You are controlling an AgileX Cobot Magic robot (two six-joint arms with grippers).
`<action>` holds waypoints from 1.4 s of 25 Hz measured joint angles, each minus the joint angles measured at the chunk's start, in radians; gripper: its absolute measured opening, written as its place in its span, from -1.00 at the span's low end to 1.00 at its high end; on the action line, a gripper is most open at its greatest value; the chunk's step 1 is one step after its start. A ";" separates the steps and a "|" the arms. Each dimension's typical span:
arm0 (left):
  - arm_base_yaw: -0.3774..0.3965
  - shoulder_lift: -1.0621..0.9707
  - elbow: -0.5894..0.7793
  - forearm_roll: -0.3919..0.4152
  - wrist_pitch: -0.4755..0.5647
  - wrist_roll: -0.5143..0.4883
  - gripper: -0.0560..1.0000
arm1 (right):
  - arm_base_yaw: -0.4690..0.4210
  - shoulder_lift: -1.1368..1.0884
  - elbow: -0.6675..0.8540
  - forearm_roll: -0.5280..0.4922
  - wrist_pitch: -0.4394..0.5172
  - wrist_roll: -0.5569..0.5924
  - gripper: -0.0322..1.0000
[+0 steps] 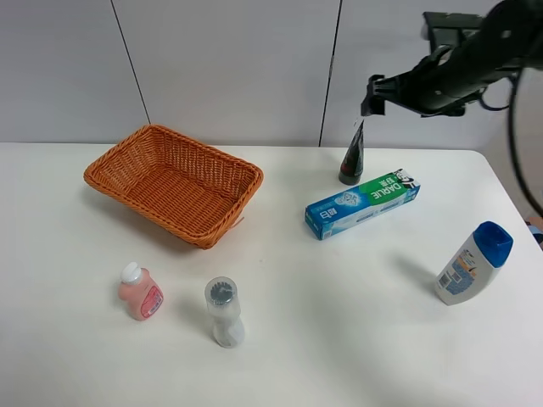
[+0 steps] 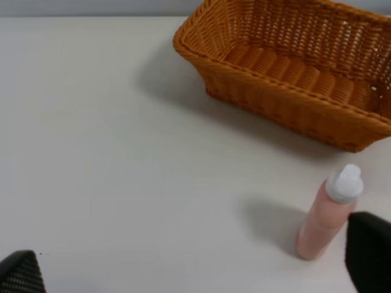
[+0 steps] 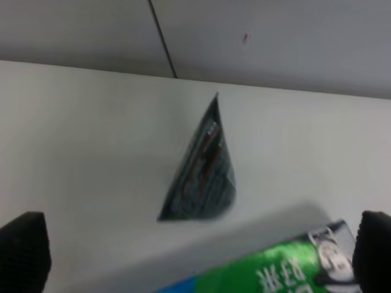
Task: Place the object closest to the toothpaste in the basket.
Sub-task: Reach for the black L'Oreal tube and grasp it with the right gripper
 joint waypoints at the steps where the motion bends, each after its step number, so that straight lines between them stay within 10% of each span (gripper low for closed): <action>1: 0.000 0.000 0.000 0.000 0.000 0.000 0.99 | 0.008 0.046 -0.039 0.003 0.003 0.016 0.99; 24: 0.000 0.000 0.000 0.001 0.000 0.000 0.99 | 0.025 0.376 -0.250 0.020 0.052 0.269 0.98; 35: 0.000 0.000 0.000 0.001 0.000 0.000 0.99 | 0.025 0.378 -0.250 0.024 0.050 0.307 0.63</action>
